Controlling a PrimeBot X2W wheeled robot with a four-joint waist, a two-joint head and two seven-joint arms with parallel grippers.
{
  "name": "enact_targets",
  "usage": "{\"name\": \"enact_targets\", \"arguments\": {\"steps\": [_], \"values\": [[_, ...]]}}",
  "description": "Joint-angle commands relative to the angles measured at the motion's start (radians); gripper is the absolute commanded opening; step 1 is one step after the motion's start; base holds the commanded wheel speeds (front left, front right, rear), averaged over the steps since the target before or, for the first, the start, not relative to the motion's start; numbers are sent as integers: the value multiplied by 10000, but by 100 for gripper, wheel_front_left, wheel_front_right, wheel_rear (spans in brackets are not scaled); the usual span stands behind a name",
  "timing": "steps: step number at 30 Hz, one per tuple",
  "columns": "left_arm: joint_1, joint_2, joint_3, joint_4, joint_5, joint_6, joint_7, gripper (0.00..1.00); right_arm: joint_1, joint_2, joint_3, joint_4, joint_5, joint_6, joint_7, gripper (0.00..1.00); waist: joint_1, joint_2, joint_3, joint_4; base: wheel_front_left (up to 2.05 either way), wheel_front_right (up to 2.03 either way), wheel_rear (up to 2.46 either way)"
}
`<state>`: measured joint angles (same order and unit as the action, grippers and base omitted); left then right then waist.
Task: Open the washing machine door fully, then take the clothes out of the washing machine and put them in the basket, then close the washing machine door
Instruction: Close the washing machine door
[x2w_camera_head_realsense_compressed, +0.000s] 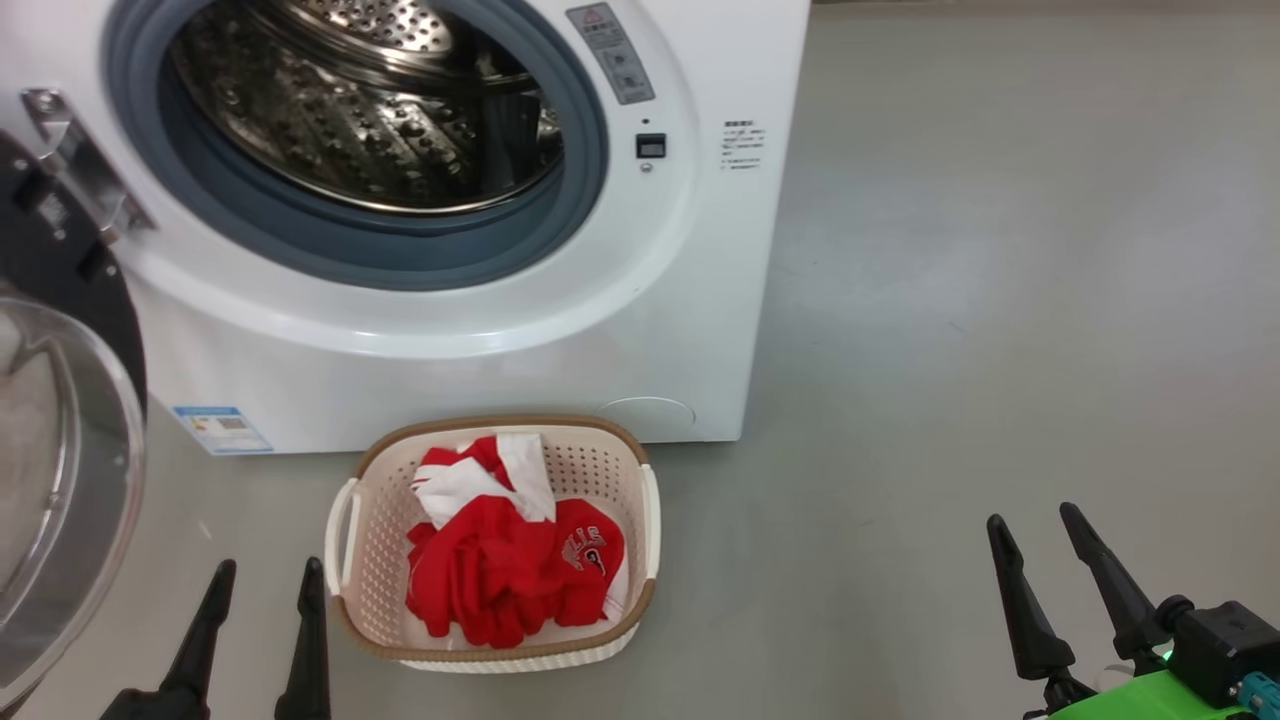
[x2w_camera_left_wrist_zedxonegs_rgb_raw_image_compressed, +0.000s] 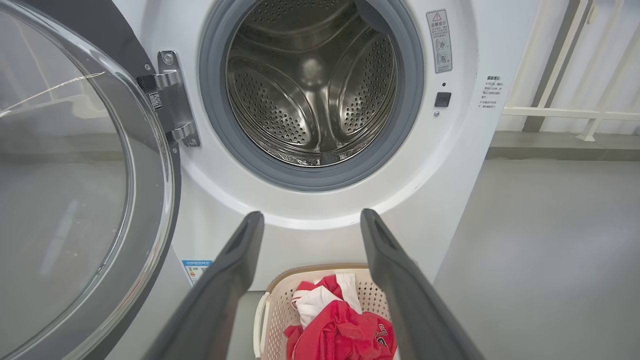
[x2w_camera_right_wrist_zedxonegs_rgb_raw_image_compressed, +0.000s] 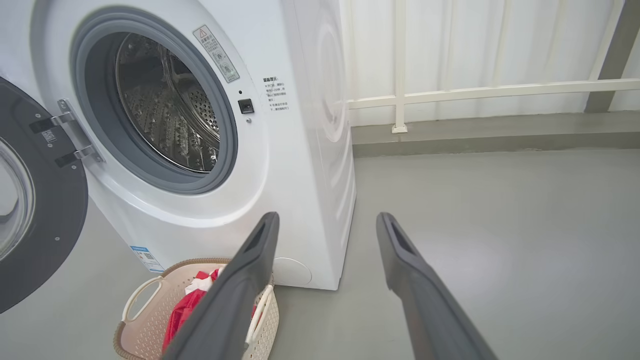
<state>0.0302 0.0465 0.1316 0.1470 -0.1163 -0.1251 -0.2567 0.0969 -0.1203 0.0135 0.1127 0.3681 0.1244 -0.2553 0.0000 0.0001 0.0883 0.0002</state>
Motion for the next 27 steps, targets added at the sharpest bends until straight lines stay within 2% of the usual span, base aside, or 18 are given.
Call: {"name": "enact_targets", "arguments": {"steps": [1,13,27], "values": [[-329,50,334,-172,-71,-56,-51,100,-314,-170,229,-214,-56,63,-65,100,0,-1,-4,224,0,0,0],[-136,39,-25,34,-907,407,-51,100,-752,-370,788,-93,-61,63,-65,100,0,-1,56,1706,0,0,0],[-1,38,-414,265,-1882,959,-51,100,-1342,-660,1617,175,-89,63,-65,100,0,-1,184,3782,0,0,0]]}}
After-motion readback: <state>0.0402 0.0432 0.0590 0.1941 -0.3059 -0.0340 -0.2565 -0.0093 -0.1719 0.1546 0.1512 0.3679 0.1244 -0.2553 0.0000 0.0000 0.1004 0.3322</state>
